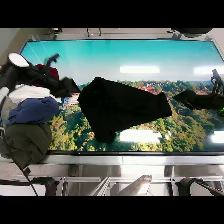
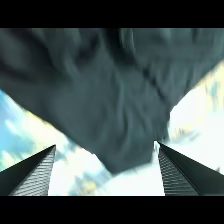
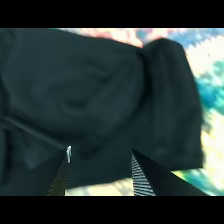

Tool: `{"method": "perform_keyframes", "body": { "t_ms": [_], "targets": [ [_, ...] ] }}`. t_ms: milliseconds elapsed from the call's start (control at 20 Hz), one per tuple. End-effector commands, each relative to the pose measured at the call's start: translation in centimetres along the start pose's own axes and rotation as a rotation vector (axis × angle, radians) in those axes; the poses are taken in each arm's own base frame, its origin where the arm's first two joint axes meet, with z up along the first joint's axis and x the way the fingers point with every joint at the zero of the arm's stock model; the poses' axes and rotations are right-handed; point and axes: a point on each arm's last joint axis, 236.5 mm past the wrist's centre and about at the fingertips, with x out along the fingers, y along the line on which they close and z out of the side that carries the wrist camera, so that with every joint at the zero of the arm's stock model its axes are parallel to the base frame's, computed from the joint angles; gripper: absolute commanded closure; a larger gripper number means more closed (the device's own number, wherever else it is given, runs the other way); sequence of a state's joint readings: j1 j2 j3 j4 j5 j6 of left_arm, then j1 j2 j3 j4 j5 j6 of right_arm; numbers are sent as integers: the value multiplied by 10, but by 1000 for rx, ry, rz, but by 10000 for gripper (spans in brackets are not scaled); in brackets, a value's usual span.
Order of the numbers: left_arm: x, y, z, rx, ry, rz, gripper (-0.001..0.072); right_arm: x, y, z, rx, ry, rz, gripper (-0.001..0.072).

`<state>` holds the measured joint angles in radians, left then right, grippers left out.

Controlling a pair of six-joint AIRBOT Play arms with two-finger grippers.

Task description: Fold the shirts.

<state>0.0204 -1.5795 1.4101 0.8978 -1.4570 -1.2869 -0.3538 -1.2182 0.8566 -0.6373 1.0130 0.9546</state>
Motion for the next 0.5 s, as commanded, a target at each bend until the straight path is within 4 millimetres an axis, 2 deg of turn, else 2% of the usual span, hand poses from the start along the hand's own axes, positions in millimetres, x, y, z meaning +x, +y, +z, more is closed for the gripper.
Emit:
{"method": "perform_keyframes", "body": {
  "t_ms": [0,50,150,300,450],
  "targets": [
    [42,-9,-71,-54,135,-15,-4,-1,-26,-12,-64,56,-102,279],
    [55,-11,-85,-66,129,0,-4,0,-30,-10,-58,51,-108,279],
    [74,-10,-100,-78,82,35,-4,3,-40,-5,-53,66,-119,279],
    [86,-3,-101,-113,2,72,-3,12,-52,4,-27,93,-107,279],
    [93,-3,-110,-152,18,52,-2,26,-64,10,-12,126,-98,279]
  ]
}}
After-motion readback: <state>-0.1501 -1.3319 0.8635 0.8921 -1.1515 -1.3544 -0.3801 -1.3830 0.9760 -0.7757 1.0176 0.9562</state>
